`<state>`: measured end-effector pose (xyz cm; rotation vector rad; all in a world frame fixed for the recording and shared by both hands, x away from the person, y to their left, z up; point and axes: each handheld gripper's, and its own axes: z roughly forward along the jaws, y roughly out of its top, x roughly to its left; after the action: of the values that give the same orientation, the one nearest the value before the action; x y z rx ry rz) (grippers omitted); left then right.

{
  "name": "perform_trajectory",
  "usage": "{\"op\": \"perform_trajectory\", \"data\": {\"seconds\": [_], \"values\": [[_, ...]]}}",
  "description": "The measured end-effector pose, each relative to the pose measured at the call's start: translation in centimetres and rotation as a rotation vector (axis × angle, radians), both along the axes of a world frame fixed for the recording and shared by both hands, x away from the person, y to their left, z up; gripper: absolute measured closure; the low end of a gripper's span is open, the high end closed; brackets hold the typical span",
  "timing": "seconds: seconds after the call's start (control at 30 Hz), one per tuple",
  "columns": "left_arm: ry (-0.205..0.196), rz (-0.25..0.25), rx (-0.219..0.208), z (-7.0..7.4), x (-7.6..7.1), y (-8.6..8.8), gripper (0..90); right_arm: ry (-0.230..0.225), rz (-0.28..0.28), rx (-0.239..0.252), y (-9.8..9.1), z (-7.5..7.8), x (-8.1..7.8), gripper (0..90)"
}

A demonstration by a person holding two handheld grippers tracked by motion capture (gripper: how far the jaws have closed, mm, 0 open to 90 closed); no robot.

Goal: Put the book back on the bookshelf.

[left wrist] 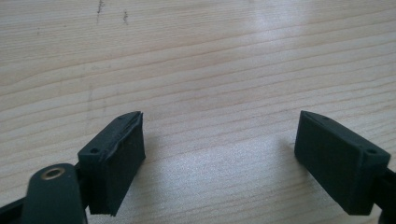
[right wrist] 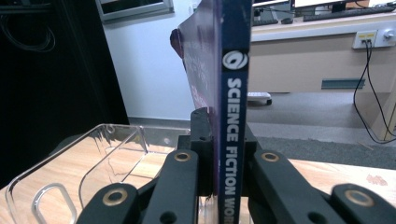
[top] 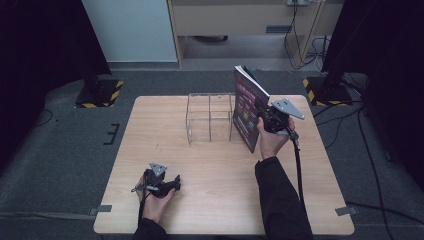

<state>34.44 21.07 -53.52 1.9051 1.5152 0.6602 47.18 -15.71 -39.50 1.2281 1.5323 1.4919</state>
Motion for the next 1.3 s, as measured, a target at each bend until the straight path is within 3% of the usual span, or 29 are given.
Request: {"op": "perform_trajectory", "data": {"seconds": [0.37,0.83,1.3], "values": [[-0.001,0.000,0.000,0.0,0.0,0.0,15.2,-0.020,-0.020,-0.004,0.1,-1.2,-0.2,84.1],[-0.001,0.000,0.000,0.0,0.0,0.0,15.3,-0.013,-0.016,-0.071,-0.3,-1.7,-1.2,80.3],[-0.001,0.001,0.000,0.0,0.0,0.0,15.3,0.001,-0.010,-0.094,-0.3,-2.0,-1.0,62.3]]}}
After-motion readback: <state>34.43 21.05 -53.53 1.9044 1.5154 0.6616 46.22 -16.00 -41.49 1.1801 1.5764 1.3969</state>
